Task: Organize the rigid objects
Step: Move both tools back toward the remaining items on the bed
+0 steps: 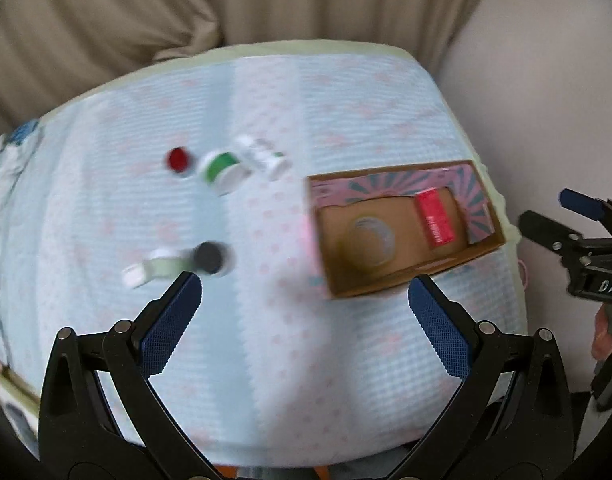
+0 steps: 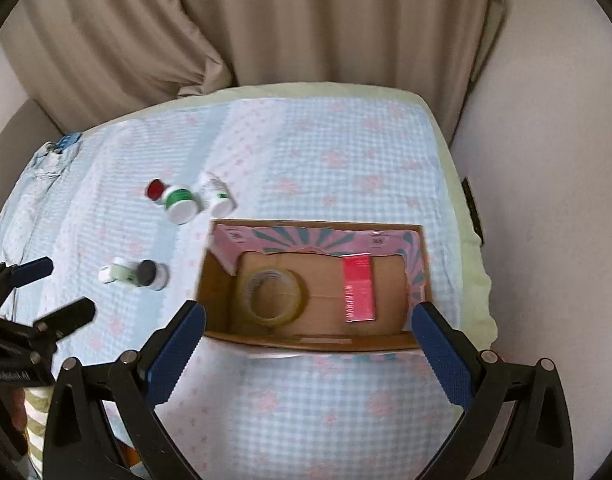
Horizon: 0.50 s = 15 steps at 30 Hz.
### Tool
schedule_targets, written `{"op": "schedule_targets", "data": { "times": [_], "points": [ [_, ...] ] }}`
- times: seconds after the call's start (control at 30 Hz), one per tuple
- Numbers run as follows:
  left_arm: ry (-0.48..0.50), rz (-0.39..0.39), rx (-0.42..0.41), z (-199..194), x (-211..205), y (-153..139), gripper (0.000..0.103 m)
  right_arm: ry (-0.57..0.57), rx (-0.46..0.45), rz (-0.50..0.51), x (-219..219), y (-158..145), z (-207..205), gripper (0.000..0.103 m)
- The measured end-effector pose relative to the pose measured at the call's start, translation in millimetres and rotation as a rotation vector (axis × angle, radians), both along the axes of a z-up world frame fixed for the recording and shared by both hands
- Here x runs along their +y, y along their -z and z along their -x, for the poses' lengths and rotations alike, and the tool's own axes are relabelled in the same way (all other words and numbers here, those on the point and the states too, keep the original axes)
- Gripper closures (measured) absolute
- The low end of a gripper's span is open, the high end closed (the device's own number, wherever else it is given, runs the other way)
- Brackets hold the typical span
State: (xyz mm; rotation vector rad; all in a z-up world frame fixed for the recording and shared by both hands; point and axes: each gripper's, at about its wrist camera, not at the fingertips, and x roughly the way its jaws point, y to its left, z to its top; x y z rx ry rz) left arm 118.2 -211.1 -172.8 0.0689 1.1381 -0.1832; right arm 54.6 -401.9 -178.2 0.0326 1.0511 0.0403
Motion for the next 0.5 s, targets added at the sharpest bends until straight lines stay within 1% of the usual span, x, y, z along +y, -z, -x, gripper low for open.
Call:
{"op": "schedule_targets", "data": {
  "times": [0.1, 0.23, 0.37, 0.5],
  "points": [
    [-0.044, -0.006, -0.020, 16, 43, -11, 0.000, -0.021, -0.020, -0.035, 25, -9, 10, 0.000],
    [-0.080, -0.016, -0.036, 34, 102, -12, 0.000, -0.051, -0.029, -0.083, 66, -11, 19, 0.000],
    [-0.088, -0.012, -0.033, 44, 157, -7, 0.000, -0.069, -0.026, -0.091, 110, -8, 25, 0.000],
    [-0.065, -0.005, -0.016, 48, 207, -1, 0.000, -0.076, -0.022, -0.104, 157, -6, 29, 0.000]
  ]
}}
